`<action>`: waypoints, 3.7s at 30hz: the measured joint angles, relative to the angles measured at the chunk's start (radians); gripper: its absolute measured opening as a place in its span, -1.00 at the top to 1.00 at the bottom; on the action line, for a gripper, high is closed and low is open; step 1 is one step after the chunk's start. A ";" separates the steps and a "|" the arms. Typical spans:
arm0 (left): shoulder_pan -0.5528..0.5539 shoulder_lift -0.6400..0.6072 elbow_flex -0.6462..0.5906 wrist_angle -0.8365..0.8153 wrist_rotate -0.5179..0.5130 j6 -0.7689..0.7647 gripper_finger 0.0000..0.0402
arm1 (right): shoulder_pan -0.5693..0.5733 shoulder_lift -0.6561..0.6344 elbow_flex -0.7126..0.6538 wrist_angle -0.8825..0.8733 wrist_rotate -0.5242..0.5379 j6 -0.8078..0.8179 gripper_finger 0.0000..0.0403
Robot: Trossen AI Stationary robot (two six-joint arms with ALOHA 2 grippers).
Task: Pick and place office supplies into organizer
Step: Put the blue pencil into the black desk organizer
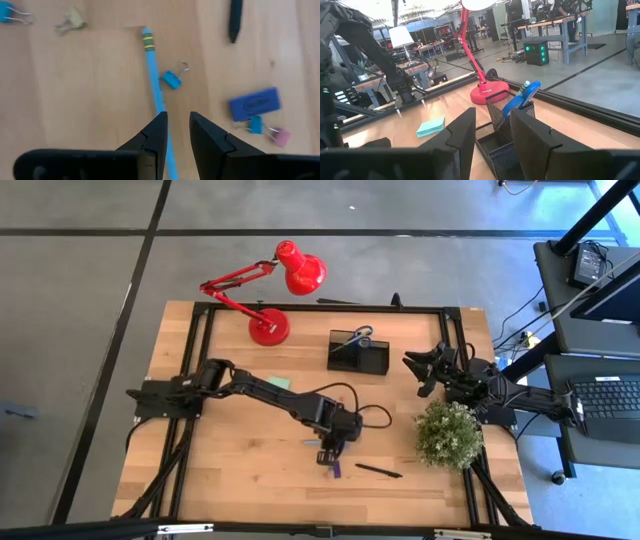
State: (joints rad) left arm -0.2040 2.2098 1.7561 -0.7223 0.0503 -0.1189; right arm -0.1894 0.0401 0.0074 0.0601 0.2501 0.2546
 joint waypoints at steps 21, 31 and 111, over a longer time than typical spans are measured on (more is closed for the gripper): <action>-0.007 0.000 0.000 -0.052 -0.032 -0.062 0.63 | 0.000 0.003 0.000 0.001 0.000 0.002 0.37; -0.019 0.000 0.000 -0.062 0.016 -0.056 0.45 | 0.000 0.003 0.000 0.001 0.000 0.002 0.37; -0.044 0.058 0.002 -0.309 -0.087 -0.186 0.98 | 0.000 0.004 0.000 0.001 0.000 -0.020 0.37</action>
State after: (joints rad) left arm -0.2481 2.2673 1.7580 -1.0314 -0.0364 -0.3046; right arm -0.1894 0.0441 0.0074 0.0616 0.2504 0.2347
